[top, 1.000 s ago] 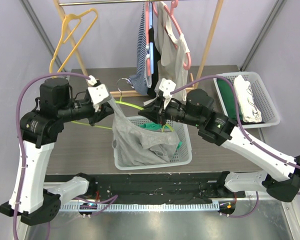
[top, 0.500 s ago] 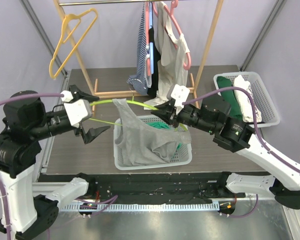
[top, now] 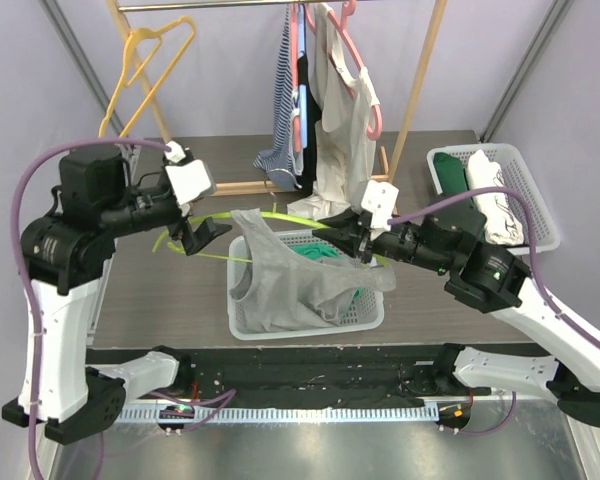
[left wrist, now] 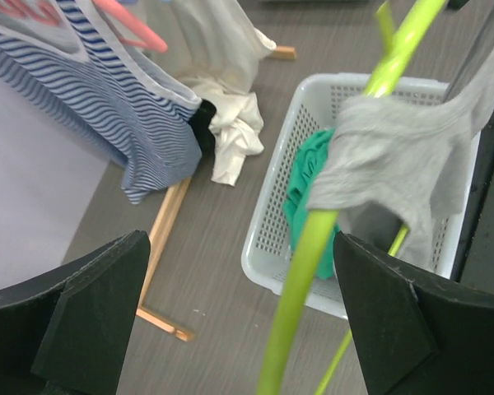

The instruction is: Remove the tank top from the hanger

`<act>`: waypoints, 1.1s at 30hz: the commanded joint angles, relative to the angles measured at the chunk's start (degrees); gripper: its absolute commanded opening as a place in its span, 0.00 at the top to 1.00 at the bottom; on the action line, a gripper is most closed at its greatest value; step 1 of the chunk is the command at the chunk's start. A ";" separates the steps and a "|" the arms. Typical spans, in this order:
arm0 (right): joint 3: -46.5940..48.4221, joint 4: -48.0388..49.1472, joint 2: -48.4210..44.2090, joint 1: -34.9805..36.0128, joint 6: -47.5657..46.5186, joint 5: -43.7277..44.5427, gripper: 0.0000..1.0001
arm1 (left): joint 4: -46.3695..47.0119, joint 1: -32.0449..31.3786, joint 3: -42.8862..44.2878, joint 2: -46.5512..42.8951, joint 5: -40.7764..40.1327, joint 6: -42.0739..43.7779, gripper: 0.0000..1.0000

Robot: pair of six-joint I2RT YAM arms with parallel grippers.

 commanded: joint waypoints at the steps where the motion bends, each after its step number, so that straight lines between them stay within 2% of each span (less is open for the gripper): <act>1: 0.59 3.31 -3.83 -0.14 -2.31 -0.80 0.99 | -4.37 0.18 0.98 0.68 0.57 2.96 0.04; 3: 0.58 2.87 -4.19 -0.05 -3.10 -0.89 0.99 | -5.68 0.27 1.33 0.94 0.75 3.84 0.10; 6: 0.58 2.87 -4.19 -0.14 -3.45 -0.45 0.99 | -7.87 0.18 3.43 2.17 2.06 4.54 0.32; 7: 0.67 2.87 -3.76 -0.05 -3.54 -0.28 0.99 | -9.02 0.18 4.66 2.96 2.50 4.81 0.51; 8: 0.59 3.05 -3.58 -0.05 -3.54 0.16 0.99 | -10.07 0.26 5.72 4.45 2.77 4.99 0.64; 10: 0.50 3.22 -3.05 -0.05 -3.46 0.86 0.99 | -11.84 0.26 7.66 5.25 3.12 4.99 0.81; 12: 0.15 4.27 -2.26 -0.05 -3.02 2.62 0.99 | -10.28 0.09 6.53 4.73 3.13 5.08 0.92; 15: -1.17 7.70 -1.55 -0.05 -1.00 6.73 0.98 | -3.88 0.00 2.84 1.66 2.42 3.94 0.97; 17: -3.27 11.81 -1.47 -0.05 1.46 10.25 0.91 | 0.79 -0.26 -0.24 0.34 0.58 1.66 1.00; 18: -3.98 13.06 -1.55 -0.05 2.34 15.75 0.82 | 1.77 -0.26 -0.86 -0.37 -0.30 1.21 1.00; 20: -6.08 16.04 -1.82 -0.05 5.32 21.14 0.78 | 5.01 -0.26 -3.49 -1.25 -3.27 0.77 1.00; 21: -6.79 16.58 -2.08 -0.05 6.64 27.87 0.74 | 6.77 -0.35 -4.89 -2.03 -4.51 0.42 1.00; 22: -7.32 16.67 -2.34 0.04 8.04 30.72 0.71 | 8.70 -0.26 -8.65 -3.78 -5.74 0.24 1.00; 26: -10.65 13.26 -5.94 -0.05 15.51 41.98 0.64 | 17.84 -1.14 -13.95 -6.35 -15.30 0.59 1.00; 27: -11.45 12.81 -8.39 0.04 17.09 42.87 0.48 | 18.91 -1.23 -14.39 -6.18 -17.25 0.85 1.00; 28: -12.15 11.93 -9.54 -0.05 18.15 45.05 0.42 | 20.05 -1.32 -14.75 -6.09 -18.57 1.47 1.00; 33: -13.22 7.54 -13.85 -0.05 25.17 53.06 0.33 | 24.10 -2.19 -15.54 -5.38 -24.72 6.74 1.00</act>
